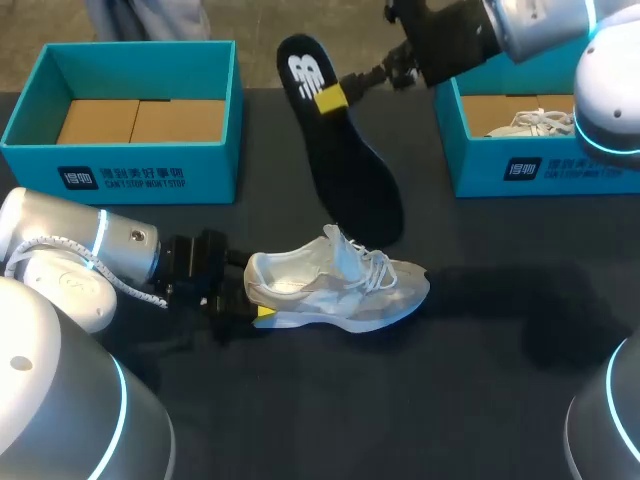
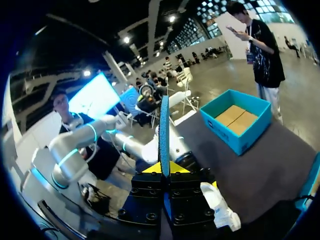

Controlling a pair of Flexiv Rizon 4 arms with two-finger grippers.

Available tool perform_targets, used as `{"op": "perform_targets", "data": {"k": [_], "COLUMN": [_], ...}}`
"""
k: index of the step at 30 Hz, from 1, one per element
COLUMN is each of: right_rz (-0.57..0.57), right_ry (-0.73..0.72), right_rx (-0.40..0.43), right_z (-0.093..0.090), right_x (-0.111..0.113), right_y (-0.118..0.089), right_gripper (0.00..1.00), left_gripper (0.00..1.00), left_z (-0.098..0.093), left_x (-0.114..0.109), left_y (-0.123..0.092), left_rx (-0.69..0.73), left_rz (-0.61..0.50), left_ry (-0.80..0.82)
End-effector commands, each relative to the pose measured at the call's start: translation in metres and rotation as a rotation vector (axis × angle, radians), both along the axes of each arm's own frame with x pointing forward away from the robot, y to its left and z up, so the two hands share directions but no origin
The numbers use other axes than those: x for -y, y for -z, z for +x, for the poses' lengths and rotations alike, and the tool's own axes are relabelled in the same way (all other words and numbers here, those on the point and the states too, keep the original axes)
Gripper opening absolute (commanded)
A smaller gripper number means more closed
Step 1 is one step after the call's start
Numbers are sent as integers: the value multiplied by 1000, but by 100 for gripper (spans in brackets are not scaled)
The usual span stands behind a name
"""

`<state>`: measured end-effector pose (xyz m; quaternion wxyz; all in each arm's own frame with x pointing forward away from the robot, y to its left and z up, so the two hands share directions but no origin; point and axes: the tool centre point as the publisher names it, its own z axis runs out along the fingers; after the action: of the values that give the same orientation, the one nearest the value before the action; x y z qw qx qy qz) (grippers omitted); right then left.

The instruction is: Take the shoe out of the shoebox, open the shoe tongue, remove and reinsert the insole, then place the shoe into the shoebox

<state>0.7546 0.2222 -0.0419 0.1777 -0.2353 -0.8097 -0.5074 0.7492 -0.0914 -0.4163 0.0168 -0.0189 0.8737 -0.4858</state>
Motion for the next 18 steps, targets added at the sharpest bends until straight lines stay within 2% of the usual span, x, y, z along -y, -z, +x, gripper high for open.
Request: {"op": "perform_targets", "data": {"k": [1,5,11,18], "right_rz": [103,168,164,195], "right_ry": [77,141,152,149], "right_rx": [-76,-70,-41,-51], "right_z": [-7,-13,-22,-37], "right_x": [3,7,12,18], "right_y": [-3,-12,-25,-31], "right_gripper": [0,0,0,0], "left_gripper": [0,0,0,0], "left_z": [1,1,1,1], "left_x": [0,0,0,0], "left_y": [2,2,2,2], "left_rx": [-1,-1,-1,-1], "left_rz": [3,3,3,3], "left_ry": [1,1,1,1]}}
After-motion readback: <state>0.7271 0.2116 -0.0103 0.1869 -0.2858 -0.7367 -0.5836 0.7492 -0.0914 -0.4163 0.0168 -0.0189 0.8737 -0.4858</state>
